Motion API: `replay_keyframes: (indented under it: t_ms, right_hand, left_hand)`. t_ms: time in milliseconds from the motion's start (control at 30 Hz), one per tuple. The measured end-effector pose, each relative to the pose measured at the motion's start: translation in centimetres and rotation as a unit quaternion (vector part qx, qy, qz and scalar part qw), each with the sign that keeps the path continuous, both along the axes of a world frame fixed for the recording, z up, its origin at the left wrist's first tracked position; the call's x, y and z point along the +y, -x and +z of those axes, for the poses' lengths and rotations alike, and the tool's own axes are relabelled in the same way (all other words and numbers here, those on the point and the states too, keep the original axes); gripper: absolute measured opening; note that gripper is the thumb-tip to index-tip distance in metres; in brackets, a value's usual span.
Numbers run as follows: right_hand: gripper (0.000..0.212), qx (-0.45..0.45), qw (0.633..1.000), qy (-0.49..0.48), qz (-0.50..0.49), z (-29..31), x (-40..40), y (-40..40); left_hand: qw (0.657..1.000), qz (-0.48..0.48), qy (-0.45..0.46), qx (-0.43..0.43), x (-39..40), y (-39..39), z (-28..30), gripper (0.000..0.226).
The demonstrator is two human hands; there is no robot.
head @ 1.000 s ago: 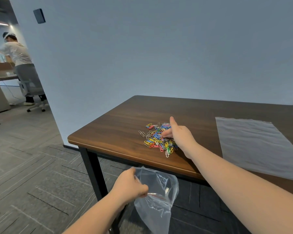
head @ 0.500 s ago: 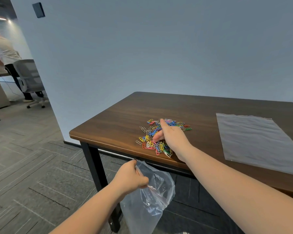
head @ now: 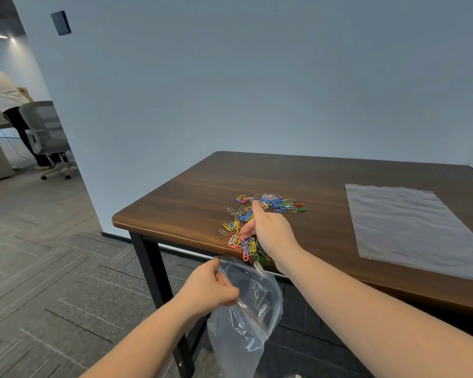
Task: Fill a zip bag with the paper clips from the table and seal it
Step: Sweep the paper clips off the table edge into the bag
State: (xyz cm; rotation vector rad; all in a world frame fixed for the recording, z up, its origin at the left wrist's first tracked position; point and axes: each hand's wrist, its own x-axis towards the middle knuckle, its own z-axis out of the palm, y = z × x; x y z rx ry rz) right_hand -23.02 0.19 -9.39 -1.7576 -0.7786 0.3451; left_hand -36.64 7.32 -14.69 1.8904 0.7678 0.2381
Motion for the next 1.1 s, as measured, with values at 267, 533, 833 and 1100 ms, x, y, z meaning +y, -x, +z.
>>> replay_keyframes:
  t_ms: [267,533,833,1100]
  right_hand:
    - [0.066,0.013,1.0,-0.006,-0.019,0.1,-0.3,0.4]
    - [0.067,0.023,0.999,-0.013,-0.038,-0.3,-0.2,2.0]
    - [0.067,0.035,0.998,-0.032,-0.038,-0.6,-1.1,3.2]
    - [0.062,0.101,0.99,-0.093,-0.014,-1.1,-1.7,3.3]
  left_hand:
    - [1.0,-0.015,0.009,0.01,0.0,0.5,0.9,0.091]
    - [0.999,-0.022,0.026,-0.007,0.2,0.5,1.0,0.093]
    - [1.0,-0.024,0.014,-0.01,0.4,0.3,1.2,0.094]
    - [0.999,-0.031,0.028,-0.016,0.5,0.5,1.1,0.093]
